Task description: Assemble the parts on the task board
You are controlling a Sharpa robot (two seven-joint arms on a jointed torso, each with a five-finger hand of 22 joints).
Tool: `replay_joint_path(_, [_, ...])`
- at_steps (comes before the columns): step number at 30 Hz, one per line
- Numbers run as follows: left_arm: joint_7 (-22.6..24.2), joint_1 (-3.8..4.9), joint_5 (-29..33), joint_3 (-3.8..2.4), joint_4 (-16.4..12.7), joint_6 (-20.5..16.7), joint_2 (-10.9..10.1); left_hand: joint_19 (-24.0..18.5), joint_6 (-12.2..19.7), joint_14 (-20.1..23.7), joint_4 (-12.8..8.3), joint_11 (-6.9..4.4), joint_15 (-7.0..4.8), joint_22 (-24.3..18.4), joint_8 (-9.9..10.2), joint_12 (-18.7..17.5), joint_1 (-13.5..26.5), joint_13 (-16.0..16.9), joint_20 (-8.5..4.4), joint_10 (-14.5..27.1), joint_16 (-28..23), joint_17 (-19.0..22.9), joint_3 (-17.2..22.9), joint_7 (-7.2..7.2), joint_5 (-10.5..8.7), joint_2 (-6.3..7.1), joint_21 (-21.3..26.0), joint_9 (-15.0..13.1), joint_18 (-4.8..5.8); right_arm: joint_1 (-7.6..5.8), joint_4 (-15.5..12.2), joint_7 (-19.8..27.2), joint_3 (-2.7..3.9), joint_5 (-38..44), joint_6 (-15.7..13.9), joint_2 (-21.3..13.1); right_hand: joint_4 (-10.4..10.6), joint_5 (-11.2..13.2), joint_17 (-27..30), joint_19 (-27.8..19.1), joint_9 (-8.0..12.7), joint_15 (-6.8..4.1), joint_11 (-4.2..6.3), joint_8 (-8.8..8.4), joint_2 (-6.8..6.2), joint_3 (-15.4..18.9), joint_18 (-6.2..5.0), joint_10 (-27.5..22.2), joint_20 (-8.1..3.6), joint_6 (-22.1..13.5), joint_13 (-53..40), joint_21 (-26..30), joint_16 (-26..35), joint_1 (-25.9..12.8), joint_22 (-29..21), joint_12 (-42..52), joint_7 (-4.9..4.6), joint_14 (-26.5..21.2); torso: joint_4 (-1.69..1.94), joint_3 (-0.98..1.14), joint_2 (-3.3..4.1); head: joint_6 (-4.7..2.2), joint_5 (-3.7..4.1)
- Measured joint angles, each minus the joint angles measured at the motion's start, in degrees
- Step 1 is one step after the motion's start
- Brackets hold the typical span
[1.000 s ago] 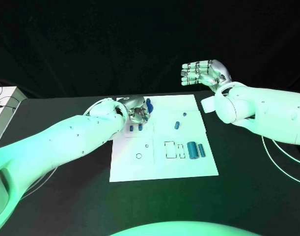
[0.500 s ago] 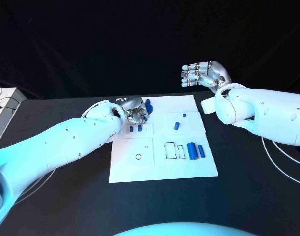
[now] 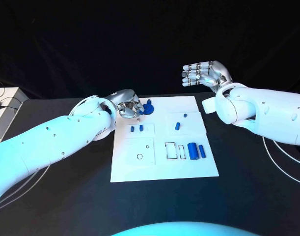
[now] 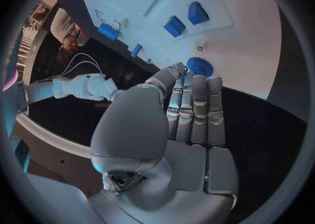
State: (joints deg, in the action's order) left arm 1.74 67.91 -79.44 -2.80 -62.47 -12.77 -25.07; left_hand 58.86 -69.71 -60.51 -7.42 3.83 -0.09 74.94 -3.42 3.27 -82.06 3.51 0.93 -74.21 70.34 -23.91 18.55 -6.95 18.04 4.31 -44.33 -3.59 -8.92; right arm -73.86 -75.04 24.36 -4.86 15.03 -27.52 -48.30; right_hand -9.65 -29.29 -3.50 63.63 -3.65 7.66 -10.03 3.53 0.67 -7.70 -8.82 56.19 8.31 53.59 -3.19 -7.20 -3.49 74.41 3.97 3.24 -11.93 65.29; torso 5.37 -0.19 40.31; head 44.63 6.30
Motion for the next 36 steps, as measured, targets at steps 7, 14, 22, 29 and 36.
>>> replay_joint_path(7, [-0.4,-0.03,0.6,-0.57,-1.3,0.5,-1.4,0.0,0.2,0.0,0.0,0.00,0.00,0.0,0.0,0.0,0.0,0.0,0.00,0.0,0.0,0.0,0.0,-0.19,0.00,0.01,0.0,0.0,0.06,0.01,0.2,0.0,0.00,0.0,0.0,-0.1,0.0,0.0,0.0,0.0,0.0,0.00,0.00,0.00,0.00,0.0,0.00,0.0,0.00,0.0,0.0,0.0,0.0,0.0,0.0,0.0,0.00,0.0,0.20,-0.10,-0.16,0.18,0.10])
replay_joint_path(14, [-0.9,-0.05,0.5,-0.68,-0.2,2.0,-1.4,0.0,0.4,0.3,0.9,-0.13,0.32,0.0,0.0,0.0,0.4,0.1,0.01,0.5,0.0,-0.1,-1.2,0.00,0.00,0.37,0.5,0.0,0.08,0.06,0.3,0.0,-0.02,0.1,0.1,-0.1,-0.1,0.0,0.0,0.0,0.0,0.00,0.00,0.00,0.00,-0.4,0.00,0.0,0.00,0.0,0.0,0.0,0.0,0.0,0.0,0.0,0.00,0.0,0.23,-0.08,-0.15,0.29,-0.03])
replay_joint_path(22, [-1.3,-0.27,-0.1,-0.61,1.5,3.3,-0.6,0.0,0.4,0.3,1.1,-0.13,0.32,0.0,0.0,0.0,0.4,0.1,0.01,0.5,0.0,-0.2,-1.4,0.01,0.00,0.38,0.9,0.0,0.11,0.08,0.3,0.0,-0.02,0.1,0.1,0.0,-0.1,0.0,0.0,0.0,0.0,0.00,0.00,0.00,0.00,-0.4,0.00,0.0,0.00,0.0,0.0,0.0,0.0,0.0,0.0,0.0,0.00,0.0,0.21,-0.07,-0.13,0.40,-0.23])
replay_joint_path(29, [-1.4,-1.11,-0.7,-0.46,3.0,3.4,0.4,0.0,0.4,0.3,1.1,-0.13,0.32,0.0,0.0,0.0,0.4,0.1,0.01,0.5,0.0,-0.2,-1.4,0.01,0.00,0.38,0.9,0.0,0.13,0.08,0.3,0.0,-0.03,0.1,0.1,0.0,-0.1,0.0,0.0,0.0,0.0,0.00,0.00,0.00,0.00,-0.4,0.00,0.0,0.00,0.0,0.0,0.0,0.0,0.0,0.0,0.0,0.01,0.0,0.11,-0.08,-0.09,0.44,-0.27])
replay_joint_path(36, [-1.5,-1.28,-1.1,-0.35,3.7,3.4,1.1,0.0,0.4,0.3,1.1,-0.13,0.32,0.0,0.0,0.0,0.4,0.1,0.01,0.5,0.0,-0.2,-1.4,0.02,0.00,0.38,0.9,0.0,0.15,0.09,0.4,0.0,-0.04,0.2,0.1,0.0,-0.1,0.0,0.0,0.0,0.0,0.00,0.00,0.00,0.00,-0.4,0.00,0.0,0.00,0.0,0.0,0.0,0.0,0.0,0.0,0.0,0.01,0.0,0.09,-0.08,-0.07,0.48,-0.20])
